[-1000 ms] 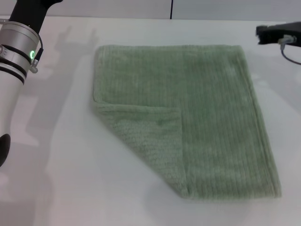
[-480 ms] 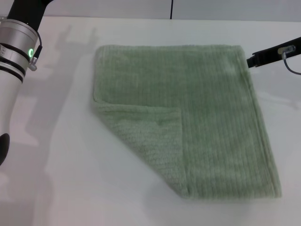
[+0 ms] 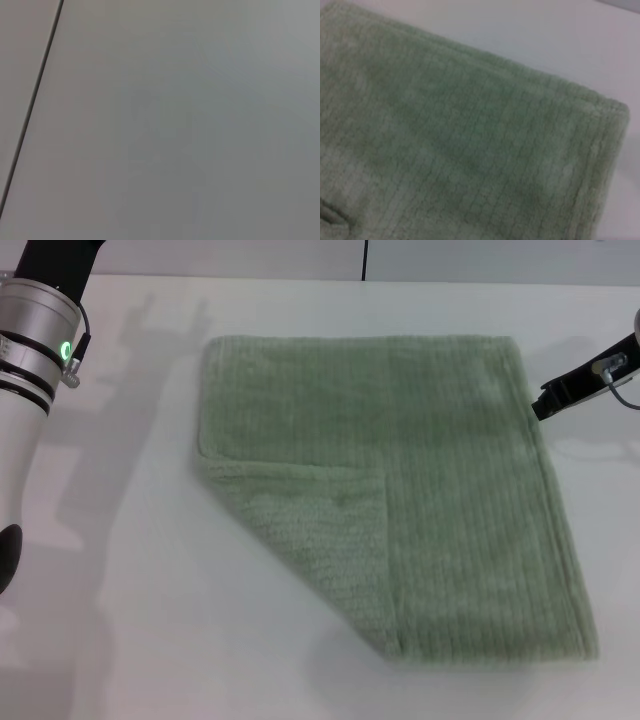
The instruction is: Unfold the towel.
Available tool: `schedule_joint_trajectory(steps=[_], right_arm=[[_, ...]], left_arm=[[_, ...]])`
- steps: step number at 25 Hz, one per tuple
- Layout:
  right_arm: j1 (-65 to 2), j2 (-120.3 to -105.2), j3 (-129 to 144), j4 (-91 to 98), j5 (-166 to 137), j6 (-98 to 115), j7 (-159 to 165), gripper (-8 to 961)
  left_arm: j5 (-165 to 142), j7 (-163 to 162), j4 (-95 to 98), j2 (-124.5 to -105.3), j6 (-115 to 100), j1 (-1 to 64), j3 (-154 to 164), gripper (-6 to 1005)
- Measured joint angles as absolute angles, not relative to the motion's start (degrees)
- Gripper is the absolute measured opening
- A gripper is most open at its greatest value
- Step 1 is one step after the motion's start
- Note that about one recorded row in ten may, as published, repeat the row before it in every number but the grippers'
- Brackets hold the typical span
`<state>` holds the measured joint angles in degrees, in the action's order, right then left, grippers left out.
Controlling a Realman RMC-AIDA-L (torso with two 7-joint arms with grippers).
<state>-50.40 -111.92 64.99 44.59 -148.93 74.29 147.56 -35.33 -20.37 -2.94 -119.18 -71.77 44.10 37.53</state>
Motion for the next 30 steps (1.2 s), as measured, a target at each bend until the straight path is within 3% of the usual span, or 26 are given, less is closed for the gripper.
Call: schedule_joint_trajectory(steps=[13, 30], right_arm=[[-54.8, -110.39, 64.0, 33.1, -149.0, 70.8, 141.6, -1], [-55.9, -110.75, 63.5, 28.2, -147.1, 68.1, 137.2, 0]], left_arm=[[-35.3, -21.1, -3.0, -119.18, -72.1, 44.8, 37.8, 767], [-35.3, -21.1, -3.0, -119.18, -72.1, 45.3, 37.8, 764]])
